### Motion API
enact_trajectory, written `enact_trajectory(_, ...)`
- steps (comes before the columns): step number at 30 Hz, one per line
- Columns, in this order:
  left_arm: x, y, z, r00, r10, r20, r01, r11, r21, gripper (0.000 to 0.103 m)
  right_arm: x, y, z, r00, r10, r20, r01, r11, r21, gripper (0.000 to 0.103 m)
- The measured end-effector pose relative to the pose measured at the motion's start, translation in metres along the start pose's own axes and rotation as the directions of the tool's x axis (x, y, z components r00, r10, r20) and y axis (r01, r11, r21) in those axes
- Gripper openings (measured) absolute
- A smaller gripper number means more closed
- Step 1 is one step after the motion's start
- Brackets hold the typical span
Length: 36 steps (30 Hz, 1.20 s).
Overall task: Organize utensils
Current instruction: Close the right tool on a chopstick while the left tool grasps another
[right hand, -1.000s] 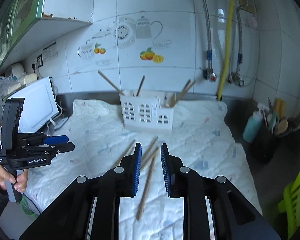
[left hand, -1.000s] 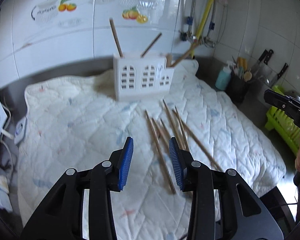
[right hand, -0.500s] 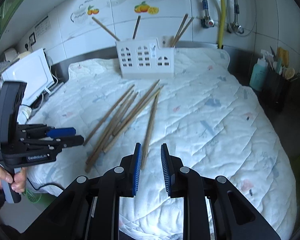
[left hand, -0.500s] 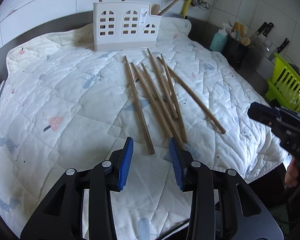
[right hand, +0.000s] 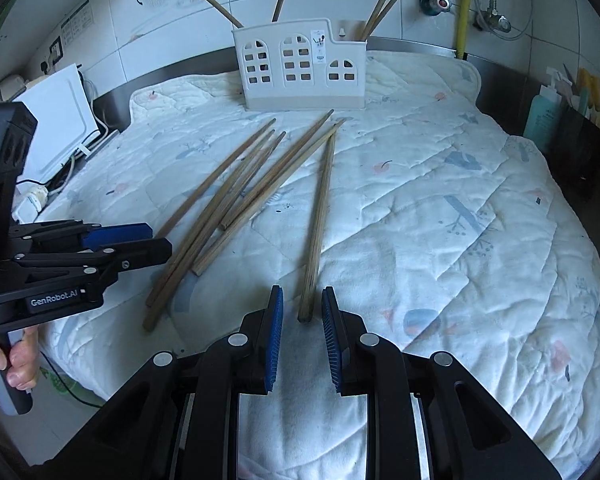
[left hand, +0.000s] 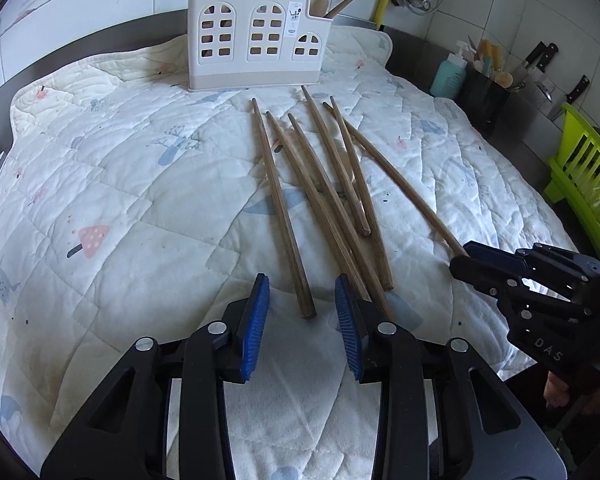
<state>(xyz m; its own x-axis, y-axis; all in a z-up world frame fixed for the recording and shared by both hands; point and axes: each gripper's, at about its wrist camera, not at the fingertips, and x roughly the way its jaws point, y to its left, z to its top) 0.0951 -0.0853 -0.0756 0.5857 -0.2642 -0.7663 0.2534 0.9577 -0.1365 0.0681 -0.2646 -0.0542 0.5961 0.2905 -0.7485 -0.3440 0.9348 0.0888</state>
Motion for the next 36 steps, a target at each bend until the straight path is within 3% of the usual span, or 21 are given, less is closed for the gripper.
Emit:
enact_trajectory(8,0.003,-0.007,0.002,0.997,0.076,0.022,-0.077,0.997,0.033,0.008,0.001,0.003,0.001,0.999,-0.048,0.015,0.048,0.999,-0.007,0.008)
enact_trajectory(17,-0.017,0.009,0.011,0.997,0.021,0.075,-0.02,1.0,-0.014,0.007,-0.033,-0.005,0.013,0.992,-0.076,0.099,0.075,0.997,0.011,0.007)
enact_trajectory(27,-0.054,0.011,0.037,0.978,0.01,0.206,-0.012,1.0,0.007,0.0,-0.091,-0.011,0.06,0.963,-0.067,0.262,0.07,0.998,-0.001,0.007)
enact_trajectory(33,-0.044,0.016,0.033,0.991,-0.023,0.135,0.023,1.0,-0.001,0.001,-0.099,-0.014,0.071,0.955,-0.055,0.291,0.055,0.998,0.01,0.007)
enact_trajectory(36,-0.034,0.013,0.021,0.996,-0.026,0.086,0.026,1.0,0.01,0.011,-0.099,-0.015,0.071,0.956,-0.053,0.29,0.052,0.999,0.011,0.007)
